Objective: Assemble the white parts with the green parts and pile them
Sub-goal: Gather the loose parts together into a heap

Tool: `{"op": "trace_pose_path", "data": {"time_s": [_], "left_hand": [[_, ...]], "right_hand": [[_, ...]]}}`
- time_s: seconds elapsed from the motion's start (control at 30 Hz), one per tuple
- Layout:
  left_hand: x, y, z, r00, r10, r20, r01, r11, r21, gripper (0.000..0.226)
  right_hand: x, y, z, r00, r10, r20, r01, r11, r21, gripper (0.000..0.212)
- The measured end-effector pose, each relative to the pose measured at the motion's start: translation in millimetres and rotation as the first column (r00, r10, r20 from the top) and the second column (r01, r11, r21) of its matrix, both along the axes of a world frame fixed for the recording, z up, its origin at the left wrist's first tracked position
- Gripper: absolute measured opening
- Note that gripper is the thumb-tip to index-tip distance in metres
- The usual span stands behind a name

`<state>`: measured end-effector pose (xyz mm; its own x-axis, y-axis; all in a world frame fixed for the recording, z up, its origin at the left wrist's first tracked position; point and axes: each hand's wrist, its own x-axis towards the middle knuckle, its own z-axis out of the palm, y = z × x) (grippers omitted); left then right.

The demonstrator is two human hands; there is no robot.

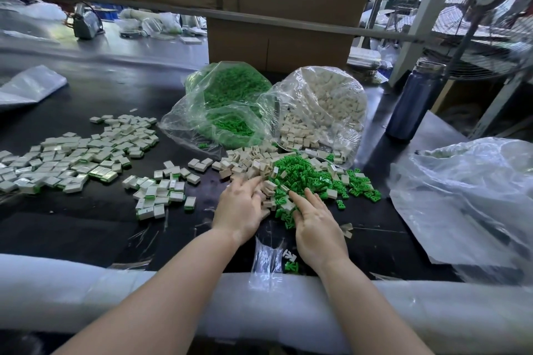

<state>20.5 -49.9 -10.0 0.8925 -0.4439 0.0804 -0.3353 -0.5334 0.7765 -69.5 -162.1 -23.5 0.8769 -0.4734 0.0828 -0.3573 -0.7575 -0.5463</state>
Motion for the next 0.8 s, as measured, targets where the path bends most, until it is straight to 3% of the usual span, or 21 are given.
{"op": "trace_pose_path", "data": {"time_s": [0.1,0.3,0.43,0.6,0.7,0.8], "left_hand": [[-5,5,5,0.982,0.067,-0.179,-0.139,0.894,-0.427,0.036],[-6,16,5,0.949,0.102,-0.298,-0.290,0.656,-0.697,0.061],[-4,20,3,0.952,0.154,-0.264,-0.300,0.638,-0.709,0.066],[-4,22,-3,0.963,0.269,0.002,-0.216,0.780,-0.587,0.042],[-4,21,-4,0.953,0.302,0.034,-0.226,0.779,-0.585,0.022],[-7,22,-3,0.956,0.288,0.055,-0.200,0.779,-0.595,0.020]], "right_hand": [[-2,0,0,0.999,-0.028,0.032,0.026,0.999,0.040,0.045],[-2,-2,1,0.976,-0.116,0.182,0.116,0.993,0.013,0.040],[-3,-2,0,0.964,-0.133,0.232,0.139,0.990,-0.010,0.030],[-4,0,2,0.959,-0.109,0.261,0.122,0.992,-0.033,0.023],[-6,0,3,0.958,-0.107,0.268,0.121,0.992,-0.038,0.023],[-6,1,4,0.958,-0.096,0.270,0.113,0.992,-0.049,0.022]]}}
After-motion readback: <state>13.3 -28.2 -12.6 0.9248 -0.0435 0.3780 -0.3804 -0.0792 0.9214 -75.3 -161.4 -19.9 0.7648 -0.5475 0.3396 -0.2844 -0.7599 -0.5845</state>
